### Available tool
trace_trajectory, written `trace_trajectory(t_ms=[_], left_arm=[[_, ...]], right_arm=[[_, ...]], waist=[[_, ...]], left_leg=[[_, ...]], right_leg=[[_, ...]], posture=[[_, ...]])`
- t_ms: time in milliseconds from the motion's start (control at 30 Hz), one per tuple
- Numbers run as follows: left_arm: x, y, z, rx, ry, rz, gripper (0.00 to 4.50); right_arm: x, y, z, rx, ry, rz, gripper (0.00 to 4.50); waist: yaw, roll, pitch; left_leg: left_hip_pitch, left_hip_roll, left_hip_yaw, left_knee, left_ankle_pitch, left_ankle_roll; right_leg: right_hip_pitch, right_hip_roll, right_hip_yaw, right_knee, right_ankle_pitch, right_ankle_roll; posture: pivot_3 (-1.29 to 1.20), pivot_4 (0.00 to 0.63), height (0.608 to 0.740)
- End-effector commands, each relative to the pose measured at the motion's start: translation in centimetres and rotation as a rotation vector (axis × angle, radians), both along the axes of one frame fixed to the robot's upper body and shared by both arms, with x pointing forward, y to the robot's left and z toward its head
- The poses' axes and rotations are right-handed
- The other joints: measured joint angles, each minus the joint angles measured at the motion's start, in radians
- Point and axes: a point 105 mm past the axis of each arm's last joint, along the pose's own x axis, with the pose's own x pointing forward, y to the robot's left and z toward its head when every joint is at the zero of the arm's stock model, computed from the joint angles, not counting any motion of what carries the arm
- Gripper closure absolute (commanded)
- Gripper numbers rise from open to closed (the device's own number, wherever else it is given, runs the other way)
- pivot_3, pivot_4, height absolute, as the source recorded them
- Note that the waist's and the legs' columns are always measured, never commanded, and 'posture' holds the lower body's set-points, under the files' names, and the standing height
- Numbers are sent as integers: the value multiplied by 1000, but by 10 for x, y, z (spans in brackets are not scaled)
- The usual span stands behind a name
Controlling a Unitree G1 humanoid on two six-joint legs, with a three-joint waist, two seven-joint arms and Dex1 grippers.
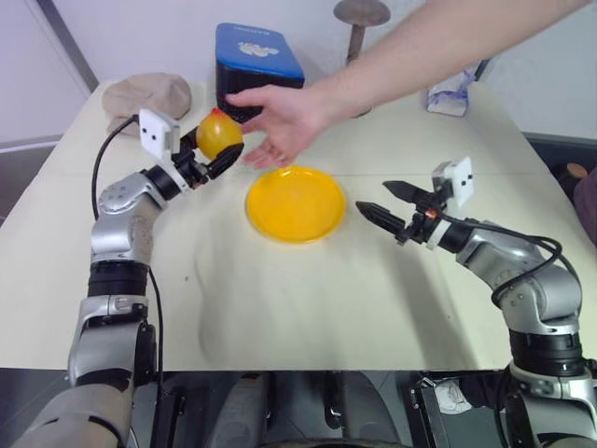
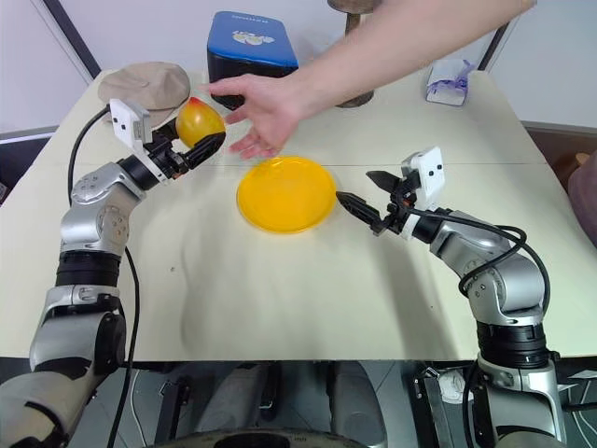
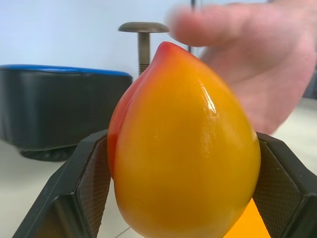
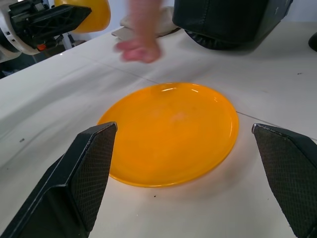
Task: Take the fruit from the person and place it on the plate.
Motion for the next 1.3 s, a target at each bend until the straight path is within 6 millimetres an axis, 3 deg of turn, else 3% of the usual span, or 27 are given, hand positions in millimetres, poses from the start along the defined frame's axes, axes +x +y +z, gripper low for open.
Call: trace_trajectory(t_ms=[33, 167, 600, 667, 833, 1033, 1167, 1300], left_arm=[[-2, 35, 21, 39, -69, 121, 1176], [-7, 39, -1, 138, -23, 121, 1176], [17, -53, -20, 116, 15, -113, 1176], [20, -63, -21, 104, 23, -145, 134], [25, -72, -17, 87, 14, -173, 33], [28, -62, -10, 93, -12, -140, 33], [28, -29, 0, 89, -43, -34, 33], [19, 6, -3, 117, -49, 67, 33]], right_arm=[[-3, -2, 13, 10, -64, -12, 0], [-3, -3, 8, 11, -53, -19, 0], [-4, 3, 1, 37, -52, -37, 0], [-6, 2, 0, 38, -52, -46, 0], [-7, -1, -1, 44, -57, -71, 0], [-8, -3, -2, 44, -59, -86, 0], [1, -10, -1, 22, -84, -130, 0], [11, -20, -1, -5, -111, -174, 0]], waist=[[-4, 0, 0], [-6, 0, 0], [-2, 0, 0], [-3, -1, 0], [-4, -1, 0], [-1, -1, 0], [-6, -1, 0], [-12, 0, 0]], left_leg=[[0, 0, 0, 0, 0, 0], [1, 0, 0, -1, 0, 0], [0, -1, 0, 2, 0, 0], [0, 0, 0, 1, 0, 0], [0, 0, 0, 2, 0, 0], [0, 0, 0, 2, 0, 0], [0, 0, 0, 2, 0, 0], [0, 0, 0, 1, 0, 0]], right_leg=[[0, 0, 0, 0, 0, 0], [0, 0, 0, 1, 0, 0], [1, 0, 0, 0, 1, 1], [1, 0, 0, 0, 1, 1], [1, 0, -1, 0, 1, 1], [1, 0, -1, 0, 1, 1], [1, 1, -1, 0, 1, 1], [1, 1, 0, 1, 1, 1]], posture=[[0, 150, 740], [0, 150, 740], [0, 150, 740], [0, 150, 740], [0, 150, 740], [0, 150, 740], [0, 150, 740], [0, 150, 740]])
